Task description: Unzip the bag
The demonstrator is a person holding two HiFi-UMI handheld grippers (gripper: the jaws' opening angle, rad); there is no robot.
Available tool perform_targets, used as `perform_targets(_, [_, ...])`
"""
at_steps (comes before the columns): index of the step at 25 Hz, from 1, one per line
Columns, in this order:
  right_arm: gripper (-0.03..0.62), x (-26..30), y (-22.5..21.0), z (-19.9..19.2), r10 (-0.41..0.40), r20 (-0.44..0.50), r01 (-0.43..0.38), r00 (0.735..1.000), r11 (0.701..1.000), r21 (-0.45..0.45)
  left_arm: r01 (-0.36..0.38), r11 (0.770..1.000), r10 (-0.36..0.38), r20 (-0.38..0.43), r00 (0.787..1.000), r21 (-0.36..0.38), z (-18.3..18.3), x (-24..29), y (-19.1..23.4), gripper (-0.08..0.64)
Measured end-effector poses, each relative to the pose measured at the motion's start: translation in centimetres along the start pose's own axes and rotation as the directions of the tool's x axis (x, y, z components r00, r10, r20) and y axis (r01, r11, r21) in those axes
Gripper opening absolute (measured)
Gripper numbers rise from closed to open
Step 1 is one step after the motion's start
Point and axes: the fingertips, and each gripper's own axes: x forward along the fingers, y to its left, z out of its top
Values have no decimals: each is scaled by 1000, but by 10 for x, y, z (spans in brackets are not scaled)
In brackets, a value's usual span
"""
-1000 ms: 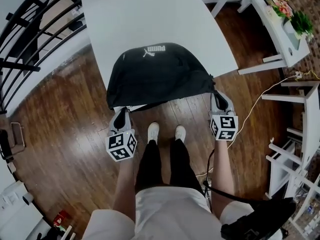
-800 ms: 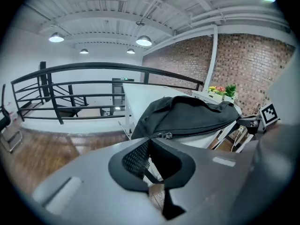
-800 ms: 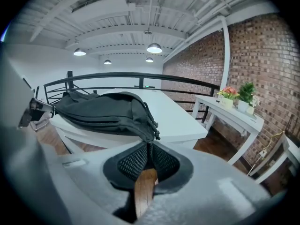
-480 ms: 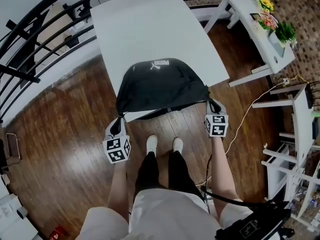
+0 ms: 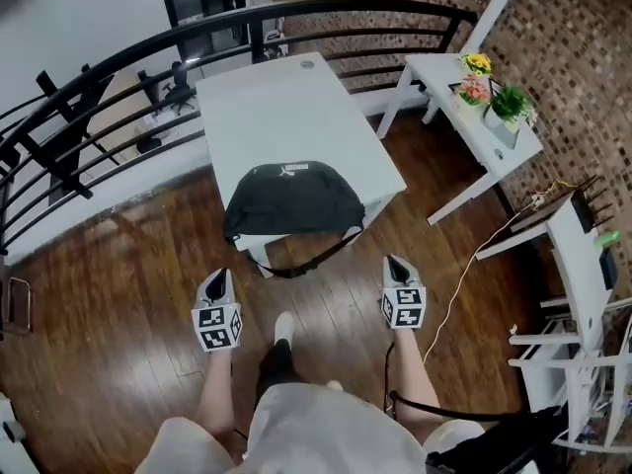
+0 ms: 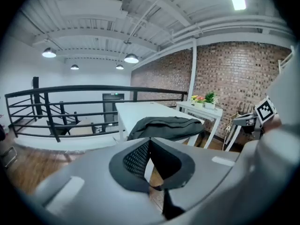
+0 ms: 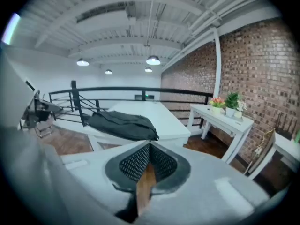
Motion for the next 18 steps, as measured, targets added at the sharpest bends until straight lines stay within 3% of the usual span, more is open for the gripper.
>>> perform_targets(3, [-9, -81, 39, 29, 107, 183, -111, 977, 994, 11, 54, 998, -59, 120, 991, 41, 27, -71, -66, 17])
perform_targets(6, [-9, -168, 73, 58, 202, 330, -214, 922, 977, -1, 95, 991, -116, 247, 962, 96, 55, -157, -145, 17])
perform_targets(10, [-9, -273, 103, 74, 276, 416, -304, 866, 953, 0, 107, 985, -148, 344, 927, 135, 64, -247, -219, 17])
perform_targets(13, [-9, -320, 119, 91, 278, 442, -290, 853, 956, -42, 102, 981, -160, 400, 902, 163, 77, -284, -234, 17])
perform_targets(18, [-9, -341, 120, 114, 208, 463, -221, 861, 975, -27, 143, 971, -220, 478, 850, 194, 117, -321, -239, 17])
